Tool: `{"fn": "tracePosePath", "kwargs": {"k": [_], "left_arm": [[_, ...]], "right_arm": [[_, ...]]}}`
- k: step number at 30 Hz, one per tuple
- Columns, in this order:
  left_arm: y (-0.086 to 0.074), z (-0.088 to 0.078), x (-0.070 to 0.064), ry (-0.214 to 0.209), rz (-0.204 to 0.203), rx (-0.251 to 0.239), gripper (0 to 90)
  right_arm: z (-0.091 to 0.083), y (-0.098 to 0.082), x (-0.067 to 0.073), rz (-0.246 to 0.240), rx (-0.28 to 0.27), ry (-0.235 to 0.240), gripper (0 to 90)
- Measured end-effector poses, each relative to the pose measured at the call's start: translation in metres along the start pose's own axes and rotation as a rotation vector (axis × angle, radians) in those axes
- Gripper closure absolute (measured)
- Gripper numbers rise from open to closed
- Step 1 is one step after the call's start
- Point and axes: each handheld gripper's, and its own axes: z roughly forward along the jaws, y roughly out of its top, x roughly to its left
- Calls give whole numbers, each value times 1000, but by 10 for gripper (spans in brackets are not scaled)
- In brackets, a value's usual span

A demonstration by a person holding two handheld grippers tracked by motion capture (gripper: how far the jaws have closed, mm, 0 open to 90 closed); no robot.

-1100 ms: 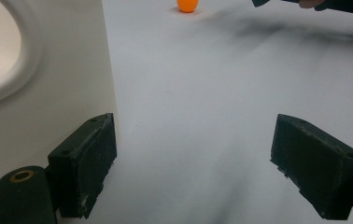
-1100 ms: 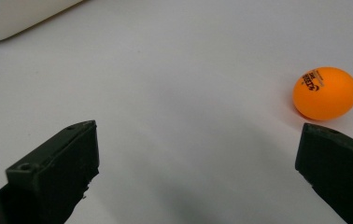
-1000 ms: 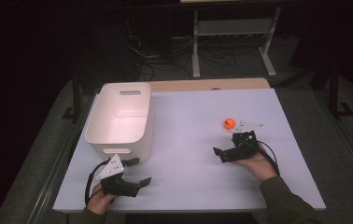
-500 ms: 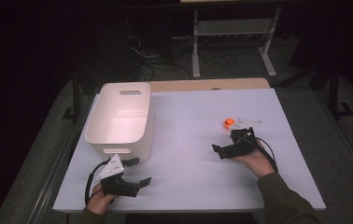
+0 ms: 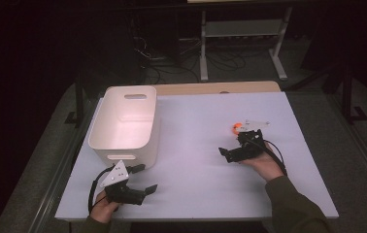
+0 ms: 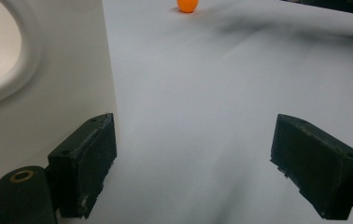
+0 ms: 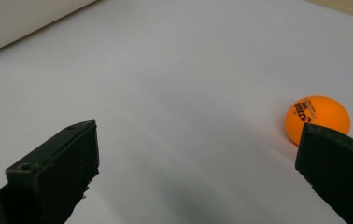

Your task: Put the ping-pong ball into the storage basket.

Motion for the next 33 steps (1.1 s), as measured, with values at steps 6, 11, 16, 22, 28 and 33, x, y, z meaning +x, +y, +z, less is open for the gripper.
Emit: {"fn": "tracePosePath", "kwargs": {"k": [6,11,16,22,28,33], "left_arm": [[0,0,0,0,0,0,141],[0,0,0,1,0,-1,141],[0,0,0,1,-1,-3,141],[0,0,0,2,-1,-4,141],[0,0,0,0,-1,-4,141],[0,0,0,0,-1,-3,141]], "right_arm": [[2,3,-2,-2,-2,-1,0],[4,5,-3,0,4,-3,0],[7,9,-4,-7,4,-5,0],[10,14,-6,-9,2,-8,0],[13,18,-8,-13,3,-8,0],[15,20,-8,-11,5,-7,0]]}}
